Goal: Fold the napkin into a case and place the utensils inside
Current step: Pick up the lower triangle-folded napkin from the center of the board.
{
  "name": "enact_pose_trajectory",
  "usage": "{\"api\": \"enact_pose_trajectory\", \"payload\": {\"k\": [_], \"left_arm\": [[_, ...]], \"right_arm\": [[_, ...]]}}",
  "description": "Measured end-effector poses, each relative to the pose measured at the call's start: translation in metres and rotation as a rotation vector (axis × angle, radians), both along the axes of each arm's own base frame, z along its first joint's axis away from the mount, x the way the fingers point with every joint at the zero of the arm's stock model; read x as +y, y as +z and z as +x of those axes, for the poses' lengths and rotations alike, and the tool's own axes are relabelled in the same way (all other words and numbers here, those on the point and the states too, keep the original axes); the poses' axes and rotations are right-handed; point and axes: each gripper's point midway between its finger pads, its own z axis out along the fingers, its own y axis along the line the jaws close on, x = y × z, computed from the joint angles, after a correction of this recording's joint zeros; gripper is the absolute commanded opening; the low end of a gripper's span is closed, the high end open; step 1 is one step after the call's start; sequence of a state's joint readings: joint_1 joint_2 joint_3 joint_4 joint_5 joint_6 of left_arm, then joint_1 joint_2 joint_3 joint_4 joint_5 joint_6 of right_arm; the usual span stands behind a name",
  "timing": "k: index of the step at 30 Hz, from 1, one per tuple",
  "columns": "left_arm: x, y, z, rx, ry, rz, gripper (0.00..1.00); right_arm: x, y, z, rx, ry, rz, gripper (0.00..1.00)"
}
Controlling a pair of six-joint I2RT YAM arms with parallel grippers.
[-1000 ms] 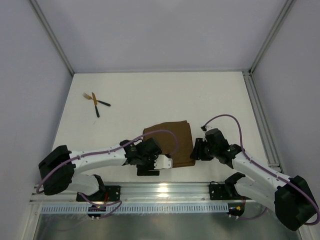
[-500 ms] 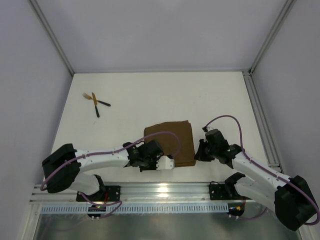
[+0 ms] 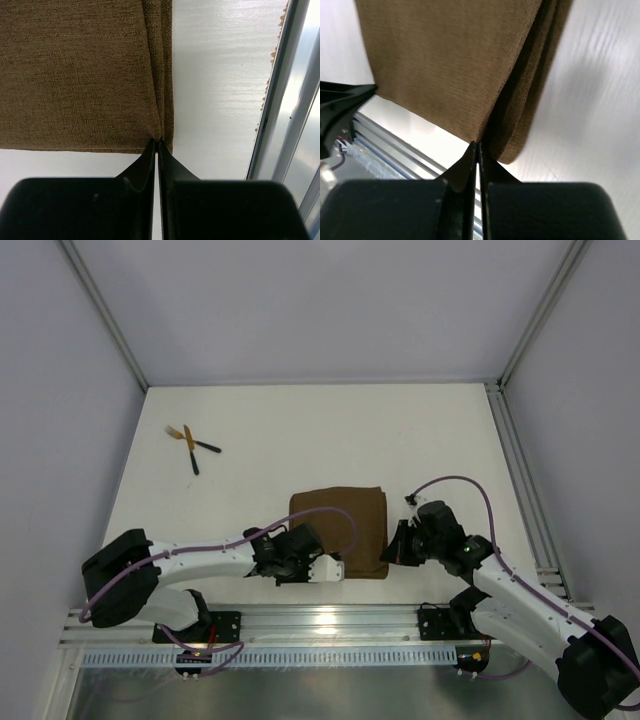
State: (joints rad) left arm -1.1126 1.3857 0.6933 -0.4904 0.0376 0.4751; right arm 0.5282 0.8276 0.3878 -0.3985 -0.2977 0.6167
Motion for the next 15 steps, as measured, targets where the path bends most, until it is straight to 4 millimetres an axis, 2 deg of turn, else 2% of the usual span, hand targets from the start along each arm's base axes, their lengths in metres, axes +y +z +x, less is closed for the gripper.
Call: {"api": "enact_pose_trajectory", "payload": {"k": [2,5,7,10,11,12,13,15], "left_arm": [[0.003,0.0,0.0,-0.005,0.002,-0.002,0.0],[0.008,0.001,-0.002,-0.007,0.004,-0.008,0.0],[0.009,0.002,-0.003,-0.009,0.004,-0.017,0.0],[0.012,0.001,-0.004,-0.007,0.003,-0.016,0.03],[0.012,0.0,-0.005,-0.003,0.002,-0.015,0.1],[0.013,0.0,-0.006,0.0,-0.003,-0.013,0.22],[0.013,0.0,-0.006,0.002,-0.004,-0.012,0.35],[0.014,0.001,-0.006,0.002,-0.004,-0.009,0.45]], "right_arm": [[-0.003,-0.012,-0.008,0.028,-0.013,0.004,0.03],[-0.014,-0.044,-0.029,0.119,-0.036,-0.03,0.03],[-0.013,-0.048,-0.032,0.137,-0.046,-0.013,0.04],[-0.011,-0.047,-0.029,0.129,-0.057,0.001,0.21],[-0.01,-0.047,-0.028,0.128,-0.058,0.005,0.25],[-0.009,-0.046,-0.027,0.126,-0.056,0.008,0.32],[-0.008,-0.044,-0.026,0.122,-0.055,0.009,0.35],[-0.009,-0.04,-0.023,0.111,-0.059,-0.004,0.39]]}}
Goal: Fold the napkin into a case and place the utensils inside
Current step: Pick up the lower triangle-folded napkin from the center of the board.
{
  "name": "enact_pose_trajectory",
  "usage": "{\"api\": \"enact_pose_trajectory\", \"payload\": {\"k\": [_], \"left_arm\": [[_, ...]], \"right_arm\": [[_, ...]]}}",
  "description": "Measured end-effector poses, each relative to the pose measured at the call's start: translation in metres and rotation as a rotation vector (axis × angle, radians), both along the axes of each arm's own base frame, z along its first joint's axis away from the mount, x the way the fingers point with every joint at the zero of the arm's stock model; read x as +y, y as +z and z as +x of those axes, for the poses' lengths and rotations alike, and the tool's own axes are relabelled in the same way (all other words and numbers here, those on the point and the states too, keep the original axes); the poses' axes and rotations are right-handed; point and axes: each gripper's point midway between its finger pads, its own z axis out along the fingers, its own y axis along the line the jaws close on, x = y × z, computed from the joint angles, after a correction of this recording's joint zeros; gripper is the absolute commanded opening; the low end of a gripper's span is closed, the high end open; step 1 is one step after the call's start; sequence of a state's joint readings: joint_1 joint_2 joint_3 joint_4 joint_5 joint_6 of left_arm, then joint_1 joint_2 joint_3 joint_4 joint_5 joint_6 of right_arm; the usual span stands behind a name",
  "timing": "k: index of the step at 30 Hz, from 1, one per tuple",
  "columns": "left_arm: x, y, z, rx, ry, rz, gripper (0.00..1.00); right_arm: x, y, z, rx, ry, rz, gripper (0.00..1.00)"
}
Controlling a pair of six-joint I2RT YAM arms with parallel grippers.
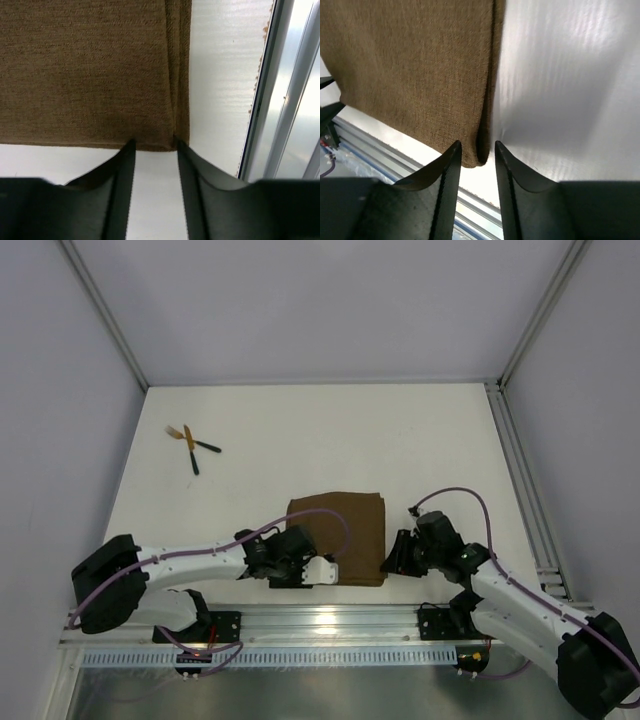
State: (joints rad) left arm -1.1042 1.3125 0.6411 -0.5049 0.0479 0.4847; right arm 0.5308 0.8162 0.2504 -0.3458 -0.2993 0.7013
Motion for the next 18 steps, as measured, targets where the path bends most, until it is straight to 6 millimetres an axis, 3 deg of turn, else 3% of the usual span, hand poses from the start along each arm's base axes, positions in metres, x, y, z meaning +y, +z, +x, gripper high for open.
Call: {"api": "enact_pose_trajectory", "payload": {"k": [1,5,9,12,13,15,18], "left_arm": [[0.001,0.002,0.0,0.004,0.007,0.006,0.55],[0.004,0.02,0.004,0.004,0.027,-0.004,0.66],[-0.006,0.073,0.04,-0.03,0.155,-0.129,0.75],[-0.014,0.11,0.071,-0.069,0.277,-0.235,0.8],[-0.014,0.118,0.079,-0.078,0.317,-0.262,0.81],[-0.011,0.125,0.095,-0.062,0.417,-0.297,0.82],[-0.002,0.118,0.13,0.03,0.603,-0.319,0.82]], "right_arm": [[-0.002,0.003,0.003,-0.01,-0.006,-0.017,0.4],[-0.009,0.03,0.021,-0.093,-0.034,-0.067,0.43],[-0.006,0.075,0.052,-0.235,-0.059,-0.072,0.42],[0.001,0.094,0.072,-0.297,-0.052,-0.071,0.34],[0.005,0.098,0.079,-0.314,-0.044,-0.069,0.27],[0.012,0.097,0.089,-0.318,-0.03,-0.069,0.23],[0.023,0.083,0.1,-0.299,-0.004,-0.068,0.17]]}}
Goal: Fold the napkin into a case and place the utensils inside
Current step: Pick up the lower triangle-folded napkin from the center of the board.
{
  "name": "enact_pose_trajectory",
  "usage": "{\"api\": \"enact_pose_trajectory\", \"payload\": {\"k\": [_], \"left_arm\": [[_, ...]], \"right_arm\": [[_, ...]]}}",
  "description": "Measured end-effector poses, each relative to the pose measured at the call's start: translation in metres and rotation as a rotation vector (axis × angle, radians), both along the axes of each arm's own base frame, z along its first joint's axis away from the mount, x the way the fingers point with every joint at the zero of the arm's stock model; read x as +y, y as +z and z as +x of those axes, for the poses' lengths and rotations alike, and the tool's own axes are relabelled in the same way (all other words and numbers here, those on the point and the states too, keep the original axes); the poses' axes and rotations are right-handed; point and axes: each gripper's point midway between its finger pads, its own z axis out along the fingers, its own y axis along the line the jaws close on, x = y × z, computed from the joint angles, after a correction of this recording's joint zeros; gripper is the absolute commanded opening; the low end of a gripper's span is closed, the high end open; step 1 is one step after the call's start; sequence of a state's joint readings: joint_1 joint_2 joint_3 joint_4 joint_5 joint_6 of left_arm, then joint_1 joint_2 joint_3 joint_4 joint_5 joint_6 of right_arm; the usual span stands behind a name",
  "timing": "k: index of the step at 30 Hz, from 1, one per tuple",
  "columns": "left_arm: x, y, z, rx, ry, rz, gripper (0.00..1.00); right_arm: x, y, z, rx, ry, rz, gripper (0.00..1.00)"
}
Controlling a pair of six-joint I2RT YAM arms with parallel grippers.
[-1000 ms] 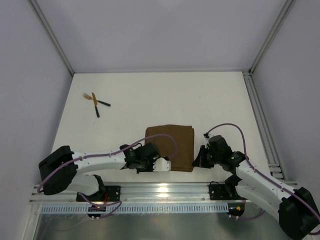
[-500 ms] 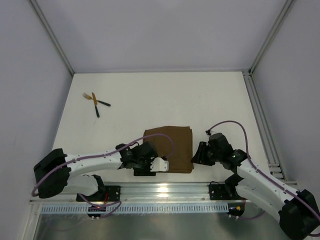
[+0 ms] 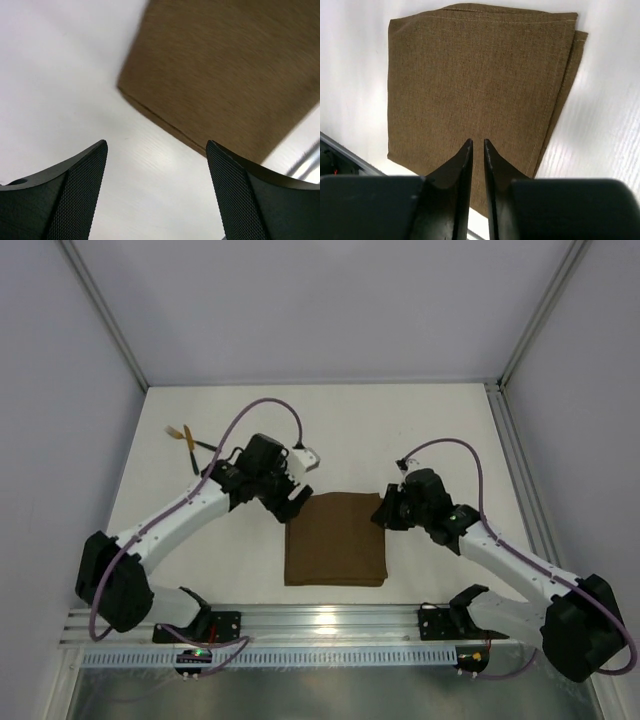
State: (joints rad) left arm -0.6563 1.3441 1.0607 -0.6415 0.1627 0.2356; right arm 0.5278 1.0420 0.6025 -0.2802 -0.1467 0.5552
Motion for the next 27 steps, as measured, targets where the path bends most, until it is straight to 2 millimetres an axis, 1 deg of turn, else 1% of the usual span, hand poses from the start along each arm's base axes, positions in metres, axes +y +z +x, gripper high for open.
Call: {"api": "enact_pose_trajectory", "payload": {"k": [2,4,5,6,8,10,11,12,13,15,16,21,23,24,26,27], "left_arm": [[0.013,-0.01,0.031,0.069,0.123,-0.02,0.83],[0.025,-0.026,0.058,0.123,0.224,-0.031,0.86],[0.028,-0.034,0.064,0.151,0.253,-0.036,0.87],[0.028,-0.042,0.067,0.176,0.266,-0.038,0.87],[0.023,-0.057,0.066,0.222,0.273,-0.037,0.86],[0.017,-0.072,0.065,0.258,0.278,-0.029,0.82],[0.015,-0.079,0.065,0.275,0.279,-0.025,0.69],[0.013,-0.093,0.065,0.306,0.287,-0.013,0.68],[0.013,-0.099,0.064,0.326,0.295,-0.007,0.65],[0.012,-0.11,0.062,0.35,0.299,0.0,0.64],[0.012,-0.113,0.062,0.358,0.3,0.002,0.63],[0.005,-0.111,0.064,0.36,0.282,-0.034,0.63],[0.0,-0.111,0.061,0.38,0.267,-0.058,0.58],[-0.003,-0.111,0.06,0.39,0.26,-0.071,0.54],[-0.007,-0.111,0.058,0.409,0.25,-0.09,0.51],[-0.009,-0.111,0.057,0.415,0.244,-0.098,0.46]], "right_arm": [[0.006,-0.007,0.005,0.013,0.013,0.006,0.15],[0.014,-0.012,0.012,0.012,0.024,0.02,0.12],[0.017,-0.015,0.015,0.012,0.029,0.027,0.11],[0.021,-0.017,0.019,0.007,0.031,0.036,0.11],[0.027,-0.02,0.025,0.004,0.039,0.052,0.09],[0.032,-0.023,0.03,0.002,0.042,0.067,0.08],[0.034,-0.025,0.032,0.001,0.044,0.074,0.07],[0.037,-0.027,0.033,0.001,0.047,0.085,0.07],[0.038,-0.028,0.034,-0.002,0.048,0.095,0.07],[0.041,-0.029,0.034,-0.004,0.049,0.118,0.07],[0.043,-0.032,0.033,0.0,0.049,0.123,0.07],[0.05,-0.051,0.026,0.049,0.054,0.145,0.06],[0.054,-0.058,0.024,0.069,0.058,0.155,0.05],[0.056,-0.061,0.023,0.08,0.058,0.159,0.05],[0.057,-0.065,0.023,0.09,0.052,0.165,0.04],[0.057,-0.066,0.023,0.094,0.049,0.166,0.04]]}}
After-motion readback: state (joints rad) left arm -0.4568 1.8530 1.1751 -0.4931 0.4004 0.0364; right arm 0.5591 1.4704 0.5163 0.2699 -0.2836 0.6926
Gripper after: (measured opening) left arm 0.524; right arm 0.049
